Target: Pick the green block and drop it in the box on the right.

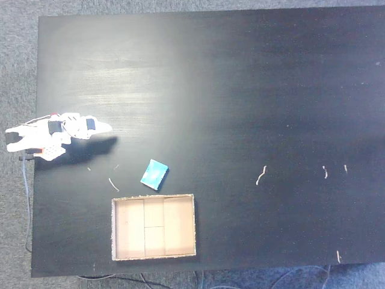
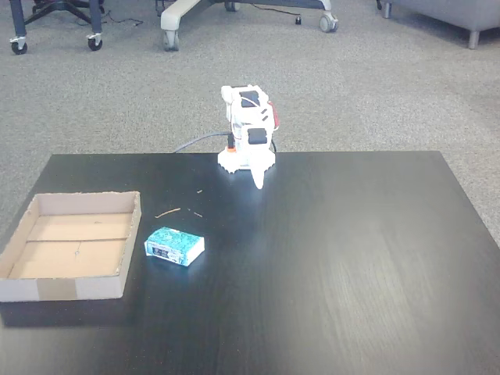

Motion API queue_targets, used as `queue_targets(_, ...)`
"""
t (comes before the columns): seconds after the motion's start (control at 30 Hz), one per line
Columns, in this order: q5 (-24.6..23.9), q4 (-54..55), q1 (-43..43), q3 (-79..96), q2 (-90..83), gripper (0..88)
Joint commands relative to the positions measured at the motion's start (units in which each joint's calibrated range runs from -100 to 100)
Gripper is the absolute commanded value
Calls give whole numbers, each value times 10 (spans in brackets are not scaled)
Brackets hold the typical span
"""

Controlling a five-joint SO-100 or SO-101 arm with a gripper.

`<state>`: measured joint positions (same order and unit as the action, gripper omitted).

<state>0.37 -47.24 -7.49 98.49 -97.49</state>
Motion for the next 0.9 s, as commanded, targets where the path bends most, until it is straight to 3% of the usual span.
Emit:
queue_targets(0.0, 12, -2, -12, 14, -6, 1)
queue_targets(0.57, 8, 36, 8, 14, -4, 1)
queue_targets(0.67, -1, 64, 50, -115, 163, 1)
queue_targets(0.77, -23, 68, 155, -319, 392, 9)
queue_targets(0.8, -30, 102, 185, -367, 469, 36)
queue_targets(0.87, -57, 188, 233, -431, 600, 264)
